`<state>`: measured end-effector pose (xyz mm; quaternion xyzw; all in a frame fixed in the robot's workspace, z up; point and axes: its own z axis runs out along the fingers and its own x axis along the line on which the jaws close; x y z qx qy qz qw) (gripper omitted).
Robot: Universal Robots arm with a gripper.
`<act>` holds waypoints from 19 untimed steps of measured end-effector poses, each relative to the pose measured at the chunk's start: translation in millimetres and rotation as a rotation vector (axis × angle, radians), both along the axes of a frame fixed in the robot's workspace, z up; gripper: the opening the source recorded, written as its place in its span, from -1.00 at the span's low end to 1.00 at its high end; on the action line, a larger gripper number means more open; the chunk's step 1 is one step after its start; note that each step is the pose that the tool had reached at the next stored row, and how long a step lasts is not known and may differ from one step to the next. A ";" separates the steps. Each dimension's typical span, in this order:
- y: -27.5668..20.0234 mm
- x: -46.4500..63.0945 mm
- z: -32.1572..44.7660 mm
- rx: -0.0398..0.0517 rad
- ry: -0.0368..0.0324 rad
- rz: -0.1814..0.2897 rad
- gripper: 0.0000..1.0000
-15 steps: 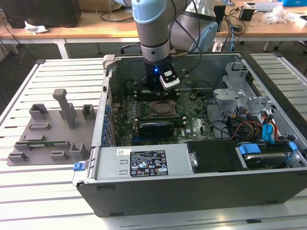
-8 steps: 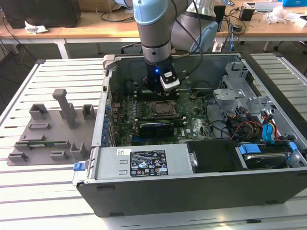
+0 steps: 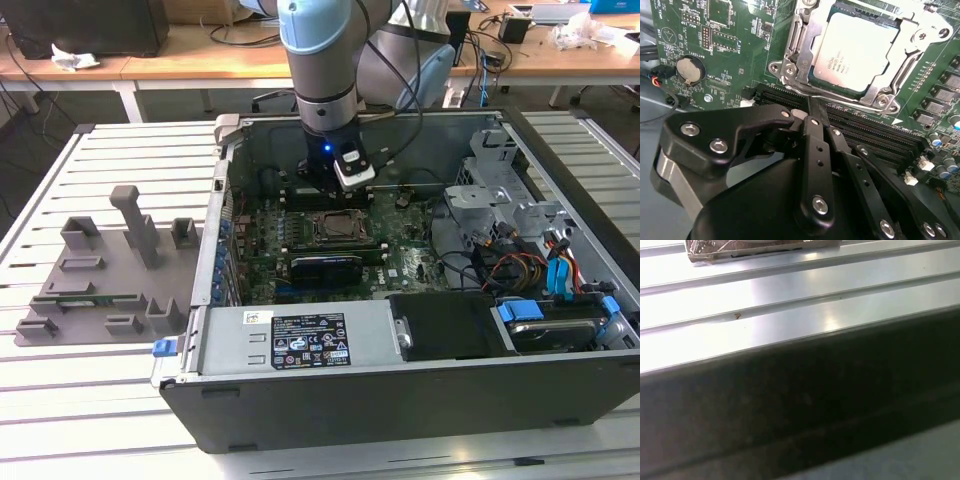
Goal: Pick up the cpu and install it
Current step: 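Install the first cpu locking lever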
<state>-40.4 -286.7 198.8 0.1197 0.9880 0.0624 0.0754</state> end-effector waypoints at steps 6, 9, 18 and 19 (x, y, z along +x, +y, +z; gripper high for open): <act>-0.1 -0.1 17.6 -0.0244 0.0003 0.000 -0.79; 0.1 0.6 19.2 -0.0752 0.0060 0.000 -0.79; -0.1 2.1 19.3 -0.1970 0.0441 0.005 -0.79; -1.4 2.2 19.2 -0.1970 0.0436 0.009 -0.79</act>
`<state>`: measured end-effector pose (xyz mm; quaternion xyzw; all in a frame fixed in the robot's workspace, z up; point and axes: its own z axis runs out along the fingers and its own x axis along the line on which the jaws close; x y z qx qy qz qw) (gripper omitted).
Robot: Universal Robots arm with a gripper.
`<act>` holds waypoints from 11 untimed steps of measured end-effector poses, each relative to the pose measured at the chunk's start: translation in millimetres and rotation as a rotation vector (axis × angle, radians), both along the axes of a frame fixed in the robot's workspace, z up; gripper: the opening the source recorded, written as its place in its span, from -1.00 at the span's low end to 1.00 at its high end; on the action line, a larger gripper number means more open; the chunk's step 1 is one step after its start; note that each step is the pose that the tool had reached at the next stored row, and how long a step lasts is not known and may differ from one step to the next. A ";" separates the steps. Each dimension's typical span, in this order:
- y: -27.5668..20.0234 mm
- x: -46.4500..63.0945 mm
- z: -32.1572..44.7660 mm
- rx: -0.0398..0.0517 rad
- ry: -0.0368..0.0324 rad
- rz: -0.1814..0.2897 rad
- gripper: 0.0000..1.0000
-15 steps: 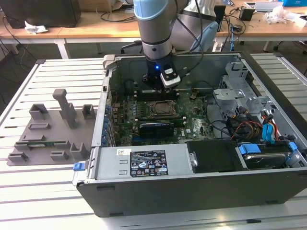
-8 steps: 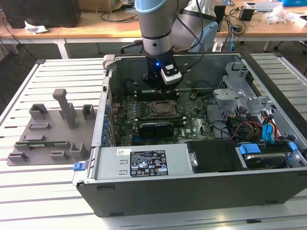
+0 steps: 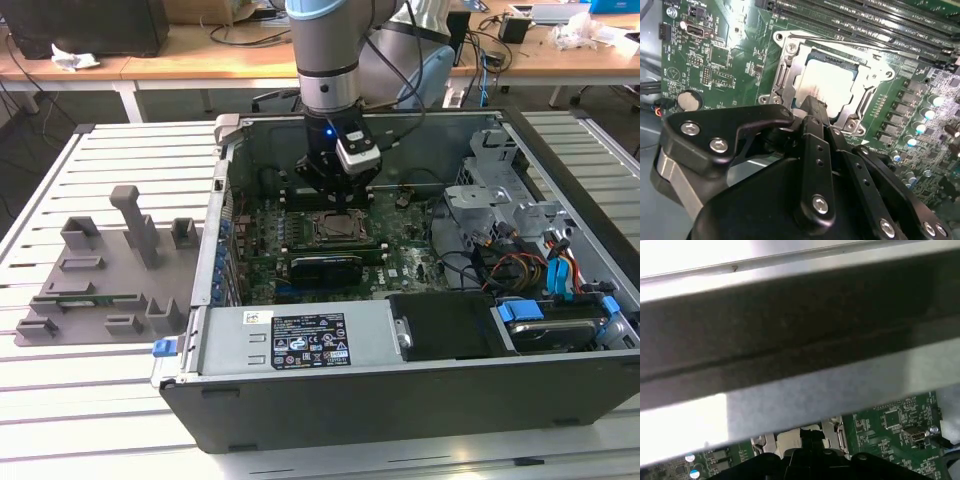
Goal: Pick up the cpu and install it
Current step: 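Install the first cpu locking lever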
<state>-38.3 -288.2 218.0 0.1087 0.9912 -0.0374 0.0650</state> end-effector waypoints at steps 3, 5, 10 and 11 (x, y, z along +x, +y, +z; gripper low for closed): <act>-9.0 0.0 0.0 -0.0001 0.0002 0.008 -0.79; -13.7 0.0 0.0 -0.0002 0.0009 0.012 -0.79; -15.6 -1.2 -0.1 -0.0013 0.0014 0.034 -0.79; -15.8 -1.8 -0.2 -0.0013 0.0013 0.051 -0.79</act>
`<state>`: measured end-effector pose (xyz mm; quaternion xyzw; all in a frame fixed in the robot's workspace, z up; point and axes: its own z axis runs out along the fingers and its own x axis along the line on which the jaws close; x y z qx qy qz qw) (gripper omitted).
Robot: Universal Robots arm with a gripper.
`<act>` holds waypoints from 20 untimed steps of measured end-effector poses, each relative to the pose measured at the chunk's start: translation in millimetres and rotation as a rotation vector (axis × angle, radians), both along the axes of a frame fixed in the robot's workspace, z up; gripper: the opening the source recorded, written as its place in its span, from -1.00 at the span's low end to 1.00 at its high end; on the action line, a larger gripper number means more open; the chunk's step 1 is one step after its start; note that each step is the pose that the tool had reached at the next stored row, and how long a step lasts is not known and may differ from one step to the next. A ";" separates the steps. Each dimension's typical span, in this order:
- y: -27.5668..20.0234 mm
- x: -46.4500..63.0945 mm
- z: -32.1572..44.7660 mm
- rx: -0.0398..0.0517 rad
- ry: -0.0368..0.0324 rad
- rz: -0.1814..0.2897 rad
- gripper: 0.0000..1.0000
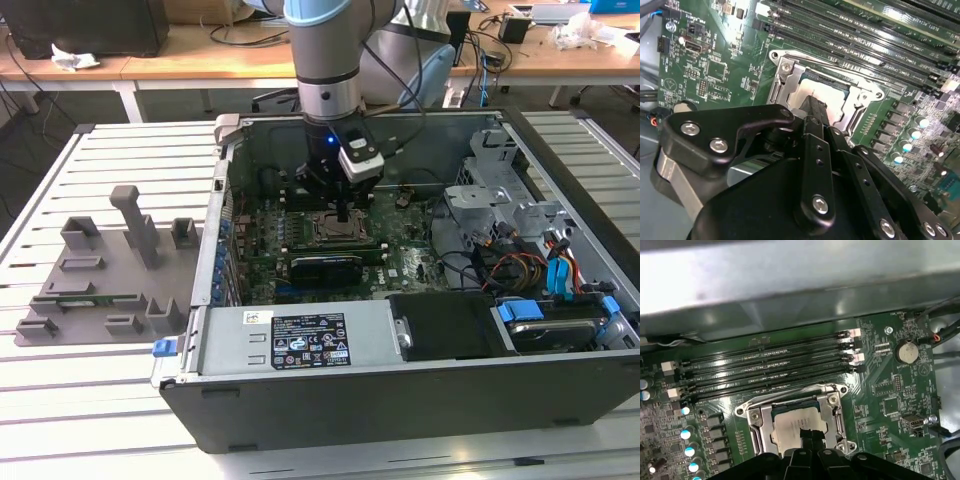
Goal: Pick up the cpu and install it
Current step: 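Install the first cpu locking lever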
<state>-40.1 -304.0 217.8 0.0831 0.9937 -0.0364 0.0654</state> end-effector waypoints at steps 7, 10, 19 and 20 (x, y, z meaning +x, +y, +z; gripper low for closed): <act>-0.1 -0.8 -0.1 -0.0144 0.0013 0.069 -0.79; -0.1 -1.4 4.4 -0.0146 0.0012 0.081 -0.79; -0.2 -0.9 15.0 -0.0147 0.0041 0.081 -0.79; -0.3 -0.9 14.9 -0.0147 0.0045 0.081 -0.79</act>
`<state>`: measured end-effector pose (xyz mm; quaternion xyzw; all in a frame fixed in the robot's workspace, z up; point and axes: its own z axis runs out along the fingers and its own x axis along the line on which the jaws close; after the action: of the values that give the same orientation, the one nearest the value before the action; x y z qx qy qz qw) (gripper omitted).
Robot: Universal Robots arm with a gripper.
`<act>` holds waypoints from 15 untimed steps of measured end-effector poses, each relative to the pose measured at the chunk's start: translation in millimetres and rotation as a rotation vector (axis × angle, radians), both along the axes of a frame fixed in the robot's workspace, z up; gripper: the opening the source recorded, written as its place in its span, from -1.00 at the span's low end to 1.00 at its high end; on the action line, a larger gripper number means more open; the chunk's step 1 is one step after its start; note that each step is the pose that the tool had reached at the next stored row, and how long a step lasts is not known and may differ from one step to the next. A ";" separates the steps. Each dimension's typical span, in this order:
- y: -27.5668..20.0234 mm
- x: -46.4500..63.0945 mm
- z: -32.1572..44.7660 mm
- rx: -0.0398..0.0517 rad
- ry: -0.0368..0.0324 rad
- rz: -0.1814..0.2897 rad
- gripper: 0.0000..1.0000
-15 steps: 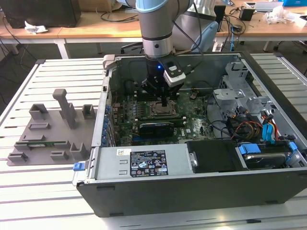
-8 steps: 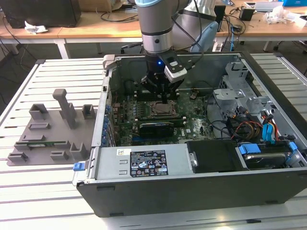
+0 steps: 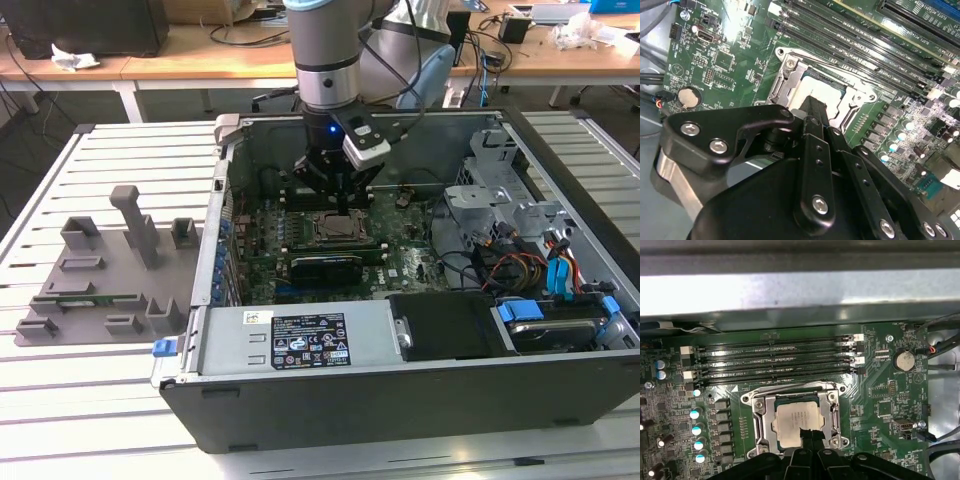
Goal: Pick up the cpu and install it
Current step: 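Install the first cpu locking lever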
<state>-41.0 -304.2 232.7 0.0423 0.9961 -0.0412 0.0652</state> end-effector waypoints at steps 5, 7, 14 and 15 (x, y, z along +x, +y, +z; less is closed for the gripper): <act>-5.7 0.4 -1.8 0.0003 0.0600 0.000 -0.79; -5.8 0.4 -1.7 0.0000 0.0602 0.000 -0.79; -7.2 3.0 -1.6 -0.0007 0.0603 0.020 -0.79; -7.3 3.0 -0.8 -0.0008 0.0603 0.022 -0.79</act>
<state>-38.0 -311.5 231.9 0.0303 0.9980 -0.0421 0.0356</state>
